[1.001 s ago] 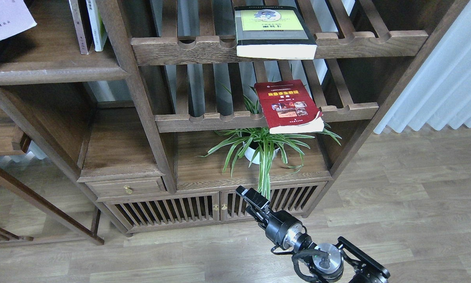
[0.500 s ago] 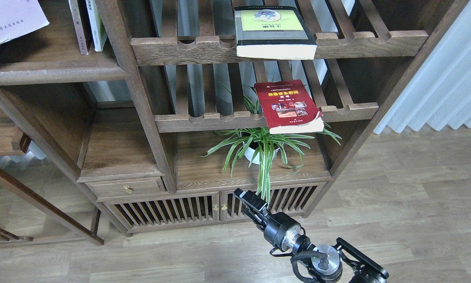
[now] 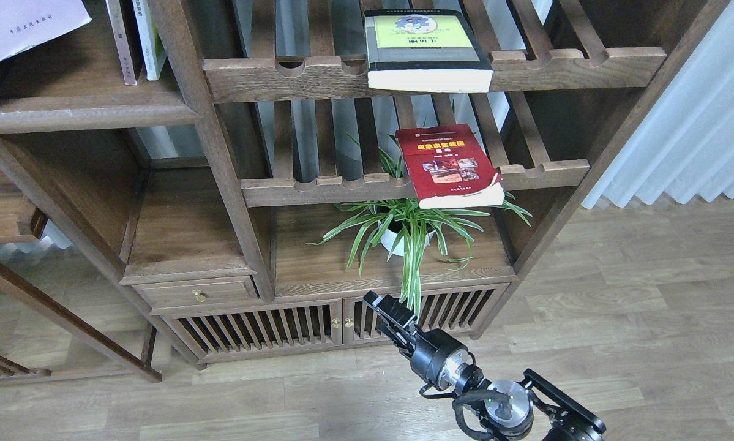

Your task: Organize books on shelf

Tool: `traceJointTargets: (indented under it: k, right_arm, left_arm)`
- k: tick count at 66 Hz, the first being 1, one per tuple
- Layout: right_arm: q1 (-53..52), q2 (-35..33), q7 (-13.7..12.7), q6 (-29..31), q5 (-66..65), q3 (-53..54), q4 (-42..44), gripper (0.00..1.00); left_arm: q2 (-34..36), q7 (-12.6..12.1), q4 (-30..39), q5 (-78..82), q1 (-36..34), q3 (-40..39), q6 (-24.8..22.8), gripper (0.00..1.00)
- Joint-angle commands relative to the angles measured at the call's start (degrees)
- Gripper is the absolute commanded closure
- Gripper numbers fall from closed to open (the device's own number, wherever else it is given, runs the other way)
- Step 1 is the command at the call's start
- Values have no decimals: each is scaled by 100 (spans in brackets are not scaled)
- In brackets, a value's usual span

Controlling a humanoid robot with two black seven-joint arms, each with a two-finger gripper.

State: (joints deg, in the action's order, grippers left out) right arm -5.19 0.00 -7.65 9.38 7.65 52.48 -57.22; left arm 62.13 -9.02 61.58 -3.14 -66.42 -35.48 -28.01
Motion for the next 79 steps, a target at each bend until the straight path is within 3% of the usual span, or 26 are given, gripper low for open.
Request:
traceJointTargets:
  k: [1,8,24,39,79]
  right_arm:
    - [1,0,0,2,0,-1,0,2]
    - [1,0,0,2,0,-1,0,2]
    - [1,0,0,2,0,17,0,2]
    - [10,0,0,2,0,-18,0,2]
    - [10,0,0,2,0,-80,-9,2]
  left_arm:
    - [-192,366,3,182,15,6,1,98]
    - [-395,603,-6,279,41,59,243,98]
    - [-500,682,-93,323,68,59,1069,98]
    - [-904,1218,-76,305,164,68,1869,98]
    - [-1572,1157,-58,780,164,24,2502,98]
